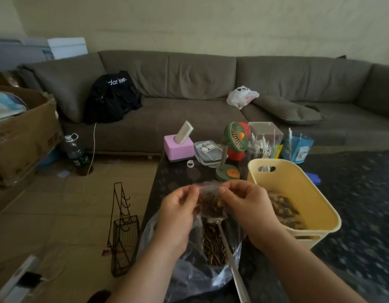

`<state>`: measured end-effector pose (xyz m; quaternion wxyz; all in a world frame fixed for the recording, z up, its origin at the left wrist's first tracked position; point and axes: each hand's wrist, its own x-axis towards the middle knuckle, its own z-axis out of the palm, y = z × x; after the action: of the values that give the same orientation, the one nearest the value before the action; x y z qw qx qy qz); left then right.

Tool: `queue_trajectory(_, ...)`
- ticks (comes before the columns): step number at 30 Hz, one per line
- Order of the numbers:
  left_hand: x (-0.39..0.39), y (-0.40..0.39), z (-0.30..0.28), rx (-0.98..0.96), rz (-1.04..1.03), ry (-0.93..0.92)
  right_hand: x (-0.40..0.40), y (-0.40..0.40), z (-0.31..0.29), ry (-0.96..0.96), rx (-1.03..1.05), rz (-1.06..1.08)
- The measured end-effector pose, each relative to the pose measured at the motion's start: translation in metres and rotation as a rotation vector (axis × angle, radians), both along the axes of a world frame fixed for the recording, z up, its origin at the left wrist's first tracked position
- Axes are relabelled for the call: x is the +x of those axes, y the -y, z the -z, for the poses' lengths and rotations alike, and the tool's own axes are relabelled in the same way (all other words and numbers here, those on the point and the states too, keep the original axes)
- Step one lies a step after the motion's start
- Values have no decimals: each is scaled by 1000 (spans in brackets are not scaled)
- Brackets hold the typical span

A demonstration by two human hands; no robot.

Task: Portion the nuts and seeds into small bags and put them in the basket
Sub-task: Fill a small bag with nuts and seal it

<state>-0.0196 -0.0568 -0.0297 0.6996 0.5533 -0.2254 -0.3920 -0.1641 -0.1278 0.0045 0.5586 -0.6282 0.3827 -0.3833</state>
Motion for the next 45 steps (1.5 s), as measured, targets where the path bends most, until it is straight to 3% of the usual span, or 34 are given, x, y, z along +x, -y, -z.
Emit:
queue_trajectory(5, 3, -5, 7, 7, -53, 40, -2, -3, 19, 88, 110, -80)
queue_trajectory(17, 4, -10, 17, 174, 53, 222, -21, -7, 22, -70, -50, 4)
queue_trajectory(27, -11, -17, 3, 146, -44, 336, -27, -11, 23, -38, -62, -34)
queue_trajectory(40, -12, -20, -2, 93, 75, 226, -28, -7, 22, -18, -73, -60)
queue_trajectory(45, -11, -23, -2, 33, 109, 308, -31, -5, 20, 28, -35, -54)
